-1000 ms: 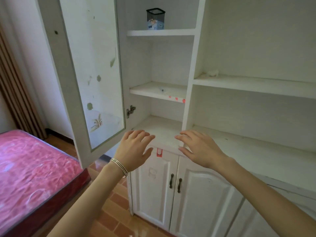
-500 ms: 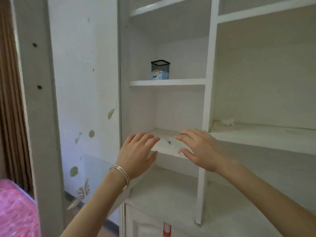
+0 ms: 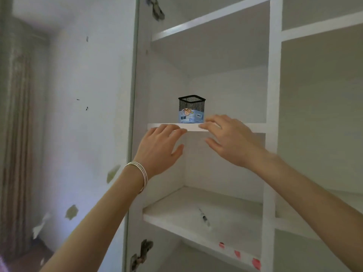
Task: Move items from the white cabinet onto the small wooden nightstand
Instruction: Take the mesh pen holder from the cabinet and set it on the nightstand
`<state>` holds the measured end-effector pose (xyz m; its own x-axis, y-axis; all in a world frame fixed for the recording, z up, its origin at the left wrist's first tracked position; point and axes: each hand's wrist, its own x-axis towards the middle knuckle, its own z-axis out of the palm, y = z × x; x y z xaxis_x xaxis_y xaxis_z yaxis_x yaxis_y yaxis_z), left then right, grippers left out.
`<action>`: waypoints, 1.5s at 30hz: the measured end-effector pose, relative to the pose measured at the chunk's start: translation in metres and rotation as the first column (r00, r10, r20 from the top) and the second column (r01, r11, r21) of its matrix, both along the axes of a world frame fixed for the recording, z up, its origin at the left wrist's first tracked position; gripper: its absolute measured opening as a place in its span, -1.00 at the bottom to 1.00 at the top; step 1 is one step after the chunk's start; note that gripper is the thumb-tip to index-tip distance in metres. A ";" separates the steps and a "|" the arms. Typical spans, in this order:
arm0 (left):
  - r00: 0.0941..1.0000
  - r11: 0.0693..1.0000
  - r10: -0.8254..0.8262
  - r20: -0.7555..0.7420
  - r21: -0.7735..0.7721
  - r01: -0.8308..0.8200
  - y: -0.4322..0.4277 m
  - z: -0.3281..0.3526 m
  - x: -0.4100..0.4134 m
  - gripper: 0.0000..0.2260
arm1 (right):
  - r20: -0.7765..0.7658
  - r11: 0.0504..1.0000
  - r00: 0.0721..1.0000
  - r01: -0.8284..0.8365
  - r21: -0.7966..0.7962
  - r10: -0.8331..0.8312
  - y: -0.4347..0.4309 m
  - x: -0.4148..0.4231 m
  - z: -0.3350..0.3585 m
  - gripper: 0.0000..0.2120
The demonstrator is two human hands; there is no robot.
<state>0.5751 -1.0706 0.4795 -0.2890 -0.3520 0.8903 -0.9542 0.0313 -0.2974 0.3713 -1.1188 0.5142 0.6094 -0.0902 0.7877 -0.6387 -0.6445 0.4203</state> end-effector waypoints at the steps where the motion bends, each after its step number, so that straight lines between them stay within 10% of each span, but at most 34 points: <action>1: 1.000 1.000 0.010 -0.015 0.007 -0.010 -0.008 0.005 0.005 -0.60 | 0.013 1.000 1.000 0.009 -0.002 -0.009 -0.008 0.004 0.011 -0.64; 18: 0.996 0.996 -0.062 -0.065 0.057 0.066 -0.066 0.023 0.046 -0.58 | -0.033 0.930 0.950 0.310 0.198 -0.310 -0.092 0.094 0.119 -0.63; 35: 0.956 0.979 -0.202 -0.211 -0.061 0.193 -0.070 0.028 0.017 -0.54 | 0.334 0.979 0.942 -0.102 0.176 0.038 -0.030 0.021 0.105 -0.81; 45: 0.775 0.811 -0.568 -0.275 -0.027 0.585 -0.043 0.008 -0.064 -0.46 | 0.439 0.987 0.897 -0.023 0.157 -0.049 0.080 -0.056 0.071 -0.82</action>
<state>0.5107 -1.1136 0.4877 -0.2176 -0.2458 0.9446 -0.7924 0.6095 -0.0239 0.3152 -1.0384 0.5855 0.2014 -0.2379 0.9502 -0.7435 -0.6687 -0.0098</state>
